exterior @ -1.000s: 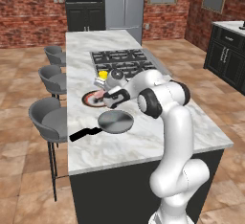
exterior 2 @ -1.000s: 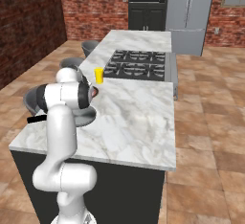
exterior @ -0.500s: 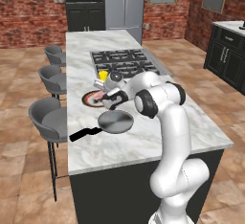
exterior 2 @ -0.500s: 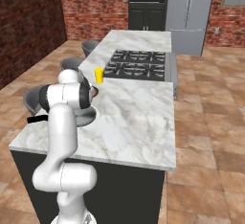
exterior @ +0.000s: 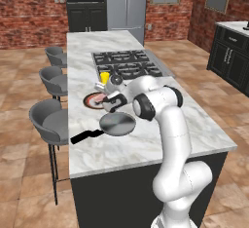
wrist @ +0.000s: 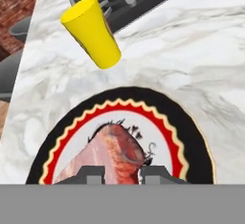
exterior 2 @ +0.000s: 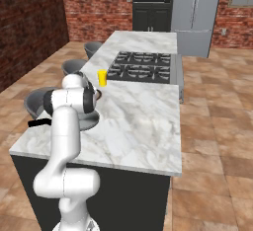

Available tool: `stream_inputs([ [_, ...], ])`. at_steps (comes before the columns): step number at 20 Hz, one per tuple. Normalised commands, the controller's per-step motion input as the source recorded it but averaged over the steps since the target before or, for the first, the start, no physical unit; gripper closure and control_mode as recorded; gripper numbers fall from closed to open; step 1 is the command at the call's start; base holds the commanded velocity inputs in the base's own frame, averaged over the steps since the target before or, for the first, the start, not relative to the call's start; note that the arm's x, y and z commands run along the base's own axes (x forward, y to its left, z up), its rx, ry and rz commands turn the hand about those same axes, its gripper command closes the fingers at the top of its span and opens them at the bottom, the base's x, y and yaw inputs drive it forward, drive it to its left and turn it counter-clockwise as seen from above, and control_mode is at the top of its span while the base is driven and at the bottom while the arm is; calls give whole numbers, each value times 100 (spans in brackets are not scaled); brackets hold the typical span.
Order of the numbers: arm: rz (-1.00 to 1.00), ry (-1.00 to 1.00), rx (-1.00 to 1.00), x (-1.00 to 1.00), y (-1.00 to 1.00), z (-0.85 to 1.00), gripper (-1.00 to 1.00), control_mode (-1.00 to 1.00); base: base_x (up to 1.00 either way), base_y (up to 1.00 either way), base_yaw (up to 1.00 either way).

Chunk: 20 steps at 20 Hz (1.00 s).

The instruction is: Pick up the pan with the steak in it and place it on the dining table. Then place the steak on the plate.

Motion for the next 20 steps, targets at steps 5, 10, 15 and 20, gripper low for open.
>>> stream_inputs([
  [5, 0, 0, 0, 27, 2, -14, 100, -100, 0, 0, 0],
  [10, 0, 0, 0, 25, 1, -11, 100, -100, 0, 0, 0],
  [15, 0, 1, 0, 21, 0, -3, -100, -100, 0, 0, 0],
  [20, 0, 0, 0, 15, 0, 0, -100, -100, 0, 0, 0],
])
